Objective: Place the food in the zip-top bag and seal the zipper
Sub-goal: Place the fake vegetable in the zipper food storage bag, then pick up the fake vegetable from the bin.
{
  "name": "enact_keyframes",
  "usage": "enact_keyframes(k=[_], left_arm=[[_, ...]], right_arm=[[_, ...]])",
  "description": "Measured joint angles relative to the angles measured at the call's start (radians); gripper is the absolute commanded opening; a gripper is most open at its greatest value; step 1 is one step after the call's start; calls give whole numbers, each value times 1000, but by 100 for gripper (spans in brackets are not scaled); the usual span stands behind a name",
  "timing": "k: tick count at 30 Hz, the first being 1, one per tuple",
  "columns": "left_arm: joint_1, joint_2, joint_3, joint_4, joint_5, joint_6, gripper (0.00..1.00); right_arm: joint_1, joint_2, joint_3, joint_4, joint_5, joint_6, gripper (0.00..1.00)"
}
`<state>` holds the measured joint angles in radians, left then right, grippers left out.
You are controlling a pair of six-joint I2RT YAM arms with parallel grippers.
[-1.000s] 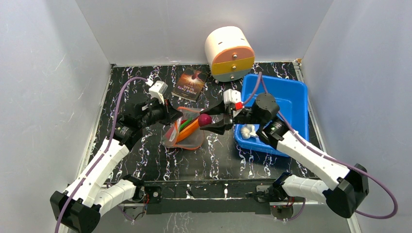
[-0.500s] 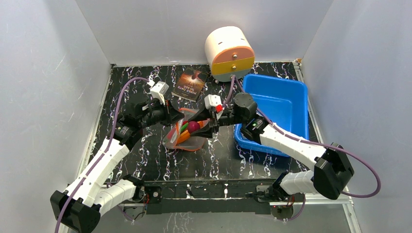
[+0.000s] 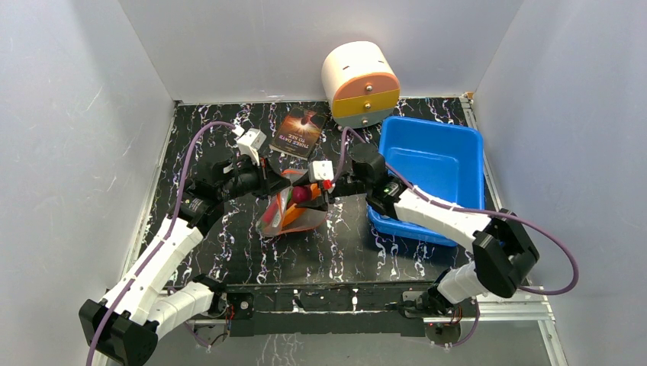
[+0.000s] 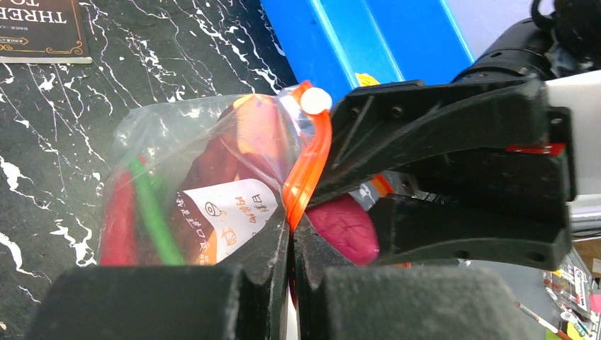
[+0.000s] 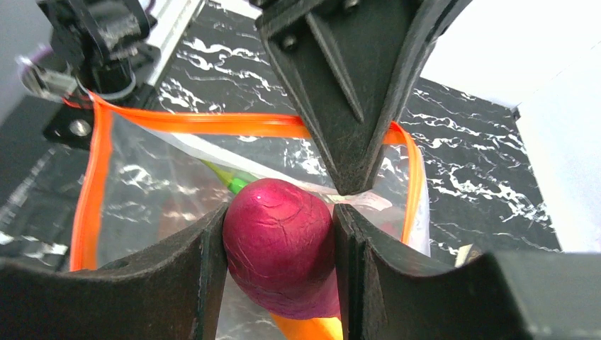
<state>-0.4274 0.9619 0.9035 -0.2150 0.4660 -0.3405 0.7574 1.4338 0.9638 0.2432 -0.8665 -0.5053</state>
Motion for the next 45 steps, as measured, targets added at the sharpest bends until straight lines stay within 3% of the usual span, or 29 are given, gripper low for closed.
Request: enact_keyframes(k=[7, 17, 29, 36, 45], left_arm=[[0, 0, 0, -3, 4, 8, 0], [0, 0, 0, -21, -43, 43, 0], [0, 23, 0, -46, -157, 151, 0], [0, 27, 0, -64, -209, 192, 0], [0, 5, -21, -70, -241, 203, 0]], right_arm=[[0, 96, 105, -156, 45, -196, 70], [2, 30, 106, -291, 102, -226, 69], [2, -230, 53, -225, 198, 225, 65], [2, -285, 103, -348, 493, 509, 65], [-1, -264, 184, -609, 916, 697, 68]])
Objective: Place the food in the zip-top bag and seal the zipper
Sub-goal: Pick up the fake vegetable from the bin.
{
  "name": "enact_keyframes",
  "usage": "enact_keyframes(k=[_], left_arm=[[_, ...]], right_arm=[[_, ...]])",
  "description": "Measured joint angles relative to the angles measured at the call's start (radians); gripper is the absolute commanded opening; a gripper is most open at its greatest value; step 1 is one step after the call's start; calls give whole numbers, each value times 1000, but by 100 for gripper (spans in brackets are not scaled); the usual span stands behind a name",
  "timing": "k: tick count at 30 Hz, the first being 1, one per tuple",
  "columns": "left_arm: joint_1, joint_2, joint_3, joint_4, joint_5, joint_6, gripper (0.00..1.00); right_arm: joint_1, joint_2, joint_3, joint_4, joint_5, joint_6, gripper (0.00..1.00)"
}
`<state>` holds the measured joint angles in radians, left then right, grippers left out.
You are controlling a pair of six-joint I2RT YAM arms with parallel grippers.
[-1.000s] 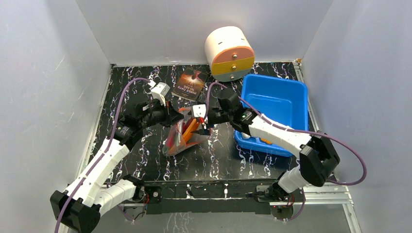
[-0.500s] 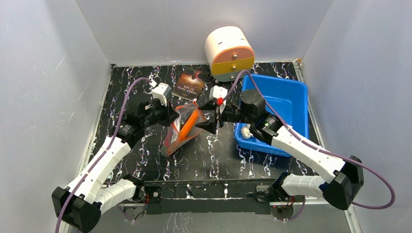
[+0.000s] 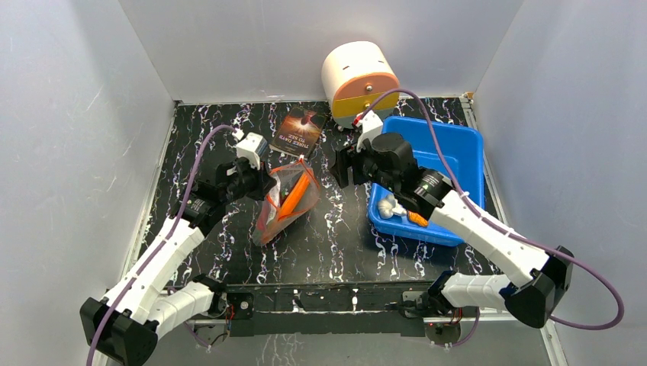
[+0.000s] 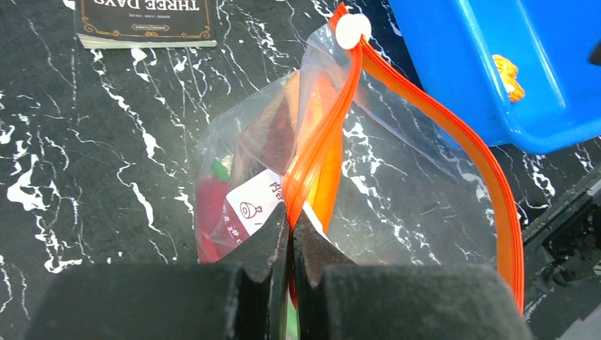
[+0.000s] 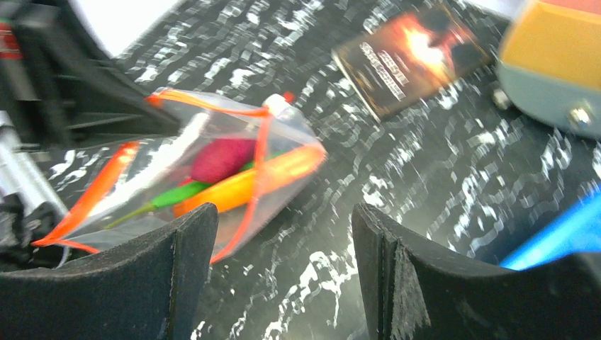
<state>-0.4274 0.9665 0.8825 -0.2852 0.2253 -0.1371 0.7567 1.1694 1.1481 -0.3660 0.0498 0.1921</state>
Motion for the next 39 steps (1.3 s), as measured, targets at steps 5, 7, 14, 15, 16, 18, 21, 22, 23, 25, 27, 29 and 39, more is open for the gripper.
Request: enact_keyframes(k=[5, 7, 14, 15, 16, 18, 21, 22, 23, 25, 27, 29, 39], left_arm=[[0, 1, 0, 0, -51, 19, 0], [0, 13, 11, 0, -74, 23, 0], [0, 63, 51, 16, -199, 4, 0], [0, 65, 51, 20, -215, -6, 0], [0, 71, 53, 23, -229, -20, 0], [0, 97, 69, 19, -248, -54, 0], [0, 147, 114, -1, -267, -99, 0], [0, 163, 127, -11, -275, -111, 0], [0, 174, 139, -20, -286, -123, 0], [0, 185, 152, -40, -309, -140, 0], [0, 186, 158, -59, -331, -154, 0], [0, 185, 161, -75, -347, -166, 0], [0, 187, 188, -150, -339, -219, 0]], right_arm=[[-10, 77, 47, -130, 117, 48, 65], [-18, 96, 48, -174, 153, 72, 62], [-90, 101, 38, -268, 272, 151, 59], [-104, 97, 24, -269, 291, 159, 58], [-122, 94, 8, -273, 301, 169, 57], [-168, 90, -20, -290, 304, 186, 56], [-267, 83, -34, -323, 277, 208, 56], [-310, 80, -33, -329, 258, 213, 56], [-336, 80, -32, -335, 245, 217, 56], [-403, 84, -26, -363, 207, 229, 57], [-455, 106, -6, -412, 166, 245, 58], [-487, 136, 9, -439, 138, 256, 59], [-510, 164, -145, -395, -13, 225, 48]])
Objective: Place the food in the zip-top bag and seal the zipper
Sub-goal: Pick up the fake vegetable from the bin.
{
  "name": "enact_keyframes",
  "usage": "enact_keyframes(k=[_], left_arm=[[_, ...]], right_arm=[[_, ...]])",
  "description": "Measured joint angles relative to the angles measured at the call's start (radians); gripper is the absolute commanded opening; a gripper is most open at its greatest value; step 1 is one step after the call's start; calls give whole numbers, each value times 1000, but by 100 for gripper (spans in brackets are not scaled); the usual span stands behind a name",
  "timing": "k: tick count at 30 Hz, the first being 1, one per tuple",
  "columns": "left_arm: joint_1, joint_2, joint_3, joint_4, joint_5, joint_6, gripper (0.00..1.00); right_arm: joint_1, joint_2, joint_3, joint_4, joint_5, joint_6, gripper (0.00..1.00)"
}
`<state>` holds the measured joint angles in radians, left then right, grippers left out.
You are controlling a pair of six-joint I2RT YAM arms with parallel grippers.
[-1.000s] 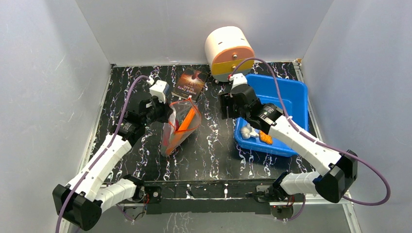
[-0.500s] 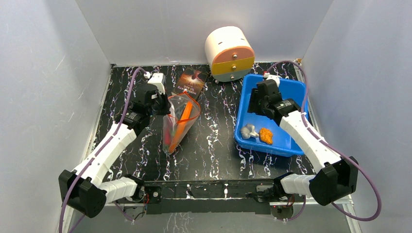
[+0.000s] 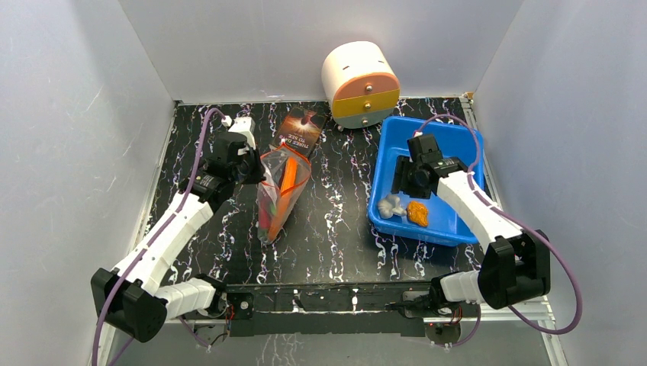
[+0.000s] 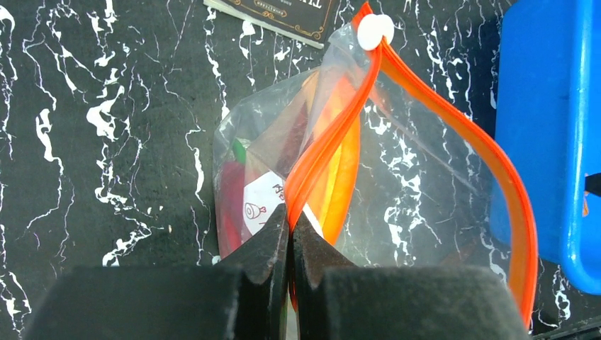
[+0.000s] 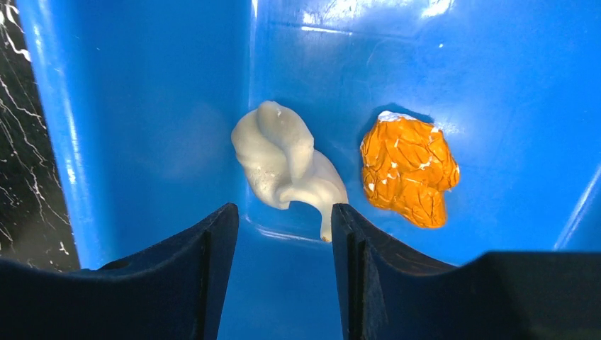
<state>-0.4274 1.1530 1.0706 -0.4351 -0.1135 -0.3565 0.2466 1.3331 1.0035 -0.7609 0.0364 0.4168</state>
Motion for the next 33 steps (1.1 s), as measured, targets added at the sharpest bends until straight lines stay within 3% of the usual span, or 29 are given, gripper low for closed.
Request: enact_keyframes(k=[14, 18, 23, 27, 33], left_arm=[[0, 5, 63, -39, 64, -3, 0], [0, 5, 63, -37, 89, 0, 0], [0, 1, 61, -36, 113, 8, 0], [0, -17, 53, -35, 123, 20, 0], [0, -47, 40, -33, 143, 45, 0]], right_arm=[[-4, 95, -80, 129, -60, -60, 49], [-12, 150, -80, 153, -63, -79, 37], [-16, 192, -80, 162, -62, -103, 11], [-18, 192, -80, 168, -54, -105, 2], [-18, 156, -69, 146, -13, -100, 0]])
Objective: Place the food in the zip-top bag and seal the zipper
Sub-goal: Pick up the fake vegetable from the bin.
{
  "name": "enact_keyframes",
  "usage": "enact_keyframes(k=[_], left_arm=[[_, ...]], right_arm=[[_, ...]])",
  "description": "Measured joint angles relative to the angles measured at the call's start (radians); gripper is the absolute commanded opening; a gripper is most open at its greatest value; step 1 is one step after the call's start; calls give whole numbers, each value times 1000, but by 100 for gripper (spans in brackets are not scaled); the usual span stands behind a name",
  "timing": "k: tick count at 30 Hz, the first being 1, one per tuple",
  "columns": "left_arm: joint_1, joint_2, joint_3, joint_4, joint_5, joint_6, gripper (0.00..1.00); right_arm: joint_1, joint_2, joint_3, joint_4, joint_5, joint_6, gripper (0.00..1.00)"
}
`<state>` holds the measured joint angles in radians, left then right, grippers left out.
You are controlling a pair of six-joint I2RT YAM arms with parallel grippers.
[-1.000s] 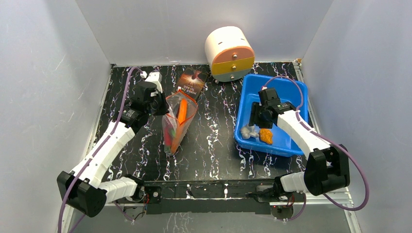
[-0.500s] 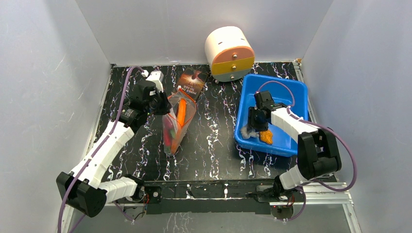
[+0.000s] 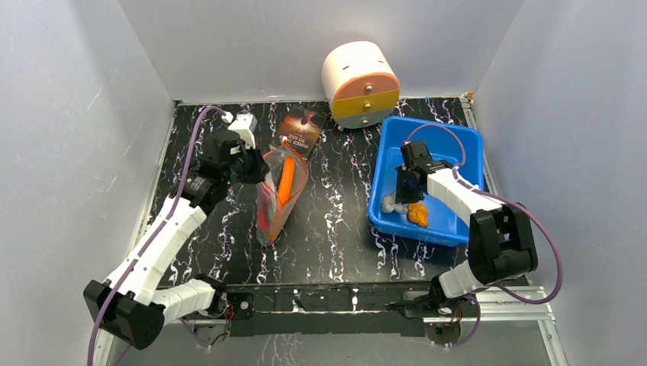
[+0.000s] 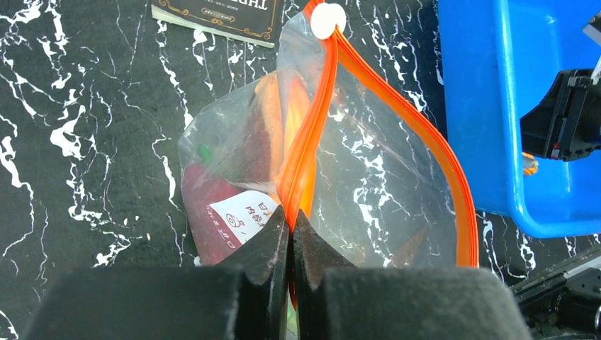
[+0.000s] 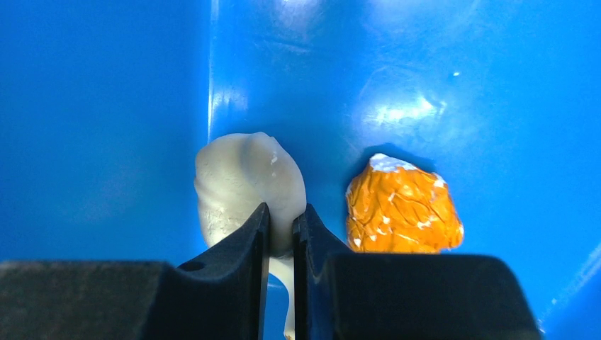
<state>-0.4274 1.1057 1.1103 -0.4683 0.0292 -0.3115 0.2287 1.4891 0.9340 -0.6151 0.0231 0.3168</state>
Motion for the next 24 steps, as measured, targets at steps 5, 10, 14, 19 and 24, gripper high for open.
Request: enact_keyframes(k=[5, 10, 14, 19, 24], left_arm=[[0, -7, -21, 35, 46, 8, 0], [0, -45, -108, 112, 129, 5, 0], [0, -72, -138, 135, 199, 8, 0], [0, -96, -161, 163, 249, 3, 0], [0, -103, -168, 184, 279, 5, 0]], right_arm=[[0, -34, 53, -40, 46, 2, 0], [0, -127, 82, -47, 81, -2, 0], [0, -227, 95, -47, 84, -10, 0], [0, -307, 155, -63, 36, -11, 0], [10, -375, 173, -29, -95, 25, 0]])
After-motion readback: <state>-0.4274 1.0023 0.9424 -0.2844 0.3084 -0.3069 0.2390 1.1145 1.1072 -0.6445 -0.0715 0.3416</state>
